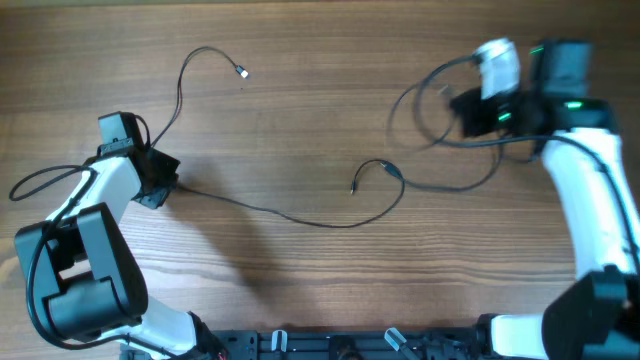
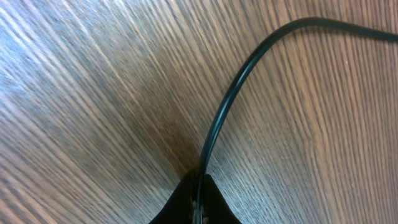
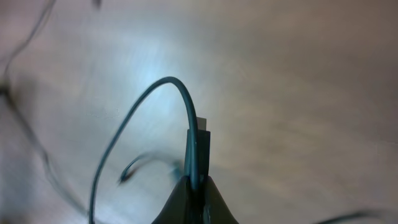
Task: Untangle cables
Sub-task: 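Lower the right gripper and lay the cable down at the right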
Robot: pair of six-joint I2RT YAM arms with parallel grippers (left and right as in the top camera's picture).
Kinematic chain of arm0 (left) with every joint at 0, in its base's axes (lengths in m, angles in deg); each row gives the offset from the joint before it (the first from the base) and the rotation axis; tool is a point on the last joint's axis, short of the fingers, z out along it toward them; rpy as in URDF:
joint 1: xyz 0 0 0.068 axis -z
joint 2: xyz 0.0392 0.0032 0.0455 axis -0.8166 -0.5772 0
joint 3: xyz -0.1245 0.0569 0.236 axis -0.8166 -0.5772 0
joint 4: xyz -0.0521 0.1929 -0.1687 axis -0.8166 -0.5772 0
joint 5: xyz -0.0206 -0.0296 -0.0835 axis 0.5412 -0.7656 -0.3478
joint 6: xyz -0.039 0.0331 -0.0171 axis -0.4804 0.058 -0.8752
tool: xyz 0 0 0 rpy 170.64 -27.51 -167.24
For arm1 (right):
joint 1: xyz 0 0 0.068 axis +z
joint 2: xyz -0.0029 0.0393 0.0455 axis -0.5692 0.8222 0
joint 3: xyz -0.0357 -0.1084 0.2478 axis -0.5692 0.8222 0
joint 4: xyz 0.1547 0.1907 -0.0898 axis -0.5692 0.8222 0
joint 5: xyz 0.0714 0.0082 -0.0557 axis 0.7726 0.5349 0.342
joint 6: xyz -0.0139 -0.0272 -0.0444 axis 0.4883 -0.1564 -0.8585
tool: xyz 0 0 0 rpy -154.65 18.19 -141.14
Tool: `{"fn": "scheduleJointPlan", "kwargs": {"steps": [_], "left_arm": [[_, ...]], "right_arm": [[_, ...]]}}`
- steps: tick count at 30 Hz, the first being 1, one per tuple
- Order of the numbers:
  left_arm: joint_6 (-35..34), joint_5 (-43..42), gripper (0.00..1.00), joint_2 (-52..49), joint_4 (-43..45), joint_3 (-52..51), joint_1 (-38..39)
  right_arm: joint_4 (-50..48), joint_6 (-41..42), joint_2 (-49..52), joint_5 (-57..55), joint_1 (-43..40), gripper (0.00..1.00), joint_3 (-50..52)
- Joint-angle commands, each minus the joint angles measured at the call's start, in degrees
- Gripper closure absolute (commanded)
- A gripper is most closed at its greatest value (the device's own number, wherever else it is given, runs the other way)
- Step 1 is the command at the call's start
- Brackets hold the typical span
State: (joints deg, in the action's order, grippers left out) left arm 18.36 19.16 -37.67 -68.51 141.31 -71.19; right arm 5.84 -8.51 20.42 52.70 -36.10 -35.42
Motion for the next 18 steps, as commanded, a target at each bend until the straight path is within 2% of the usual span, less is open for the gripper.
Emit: {"fn": "scheduleJointPlan", "kwargs": {"steps": [1,7,10,14,16,17,18], "left_arm": [[-0.9,-4.3,0.94,-5.6,-1.4,-3.6,1.3],[-0.9,-4.3,0.93,-5.6,-1.4,-3.6,1.3],[-0.9,-4.3,0.93,-5.6,-1.4,-3.6,1.3],[-0.9,-4.3,0.93,-5.6,-1.4,-3.6,1.3],[-0.9,-4.3,0.93,-5.6,-1.5,-3.6,1.3],[-0.9,-4.3,0.93,-5.6,-1.5,-3.6,1.3],[-0.9,-4.3,0.93,-5.6,-1.5,-3.6,1.3]], "right_arm": [[0.4,13.4,3.7,-5.0,5.1,0.96,5.8],[0.2,47.2,4.6,-9.4,6.8,0.96,15.5],[-4.1,57.9,4.6,-15.8,6.8,0.96,20.7],[-13.4,62.5,4.6,-21.0,6.8,0.92,27.1],[-15.1,64.5,4.6,-22.6,6.8,0.72,28.7],[-15.0,65.1,4.6,-23.6,6.8,0.66,28.8],[-14.9,65.6,4.6,-24.7,6.8,0.55,28.8]]}}
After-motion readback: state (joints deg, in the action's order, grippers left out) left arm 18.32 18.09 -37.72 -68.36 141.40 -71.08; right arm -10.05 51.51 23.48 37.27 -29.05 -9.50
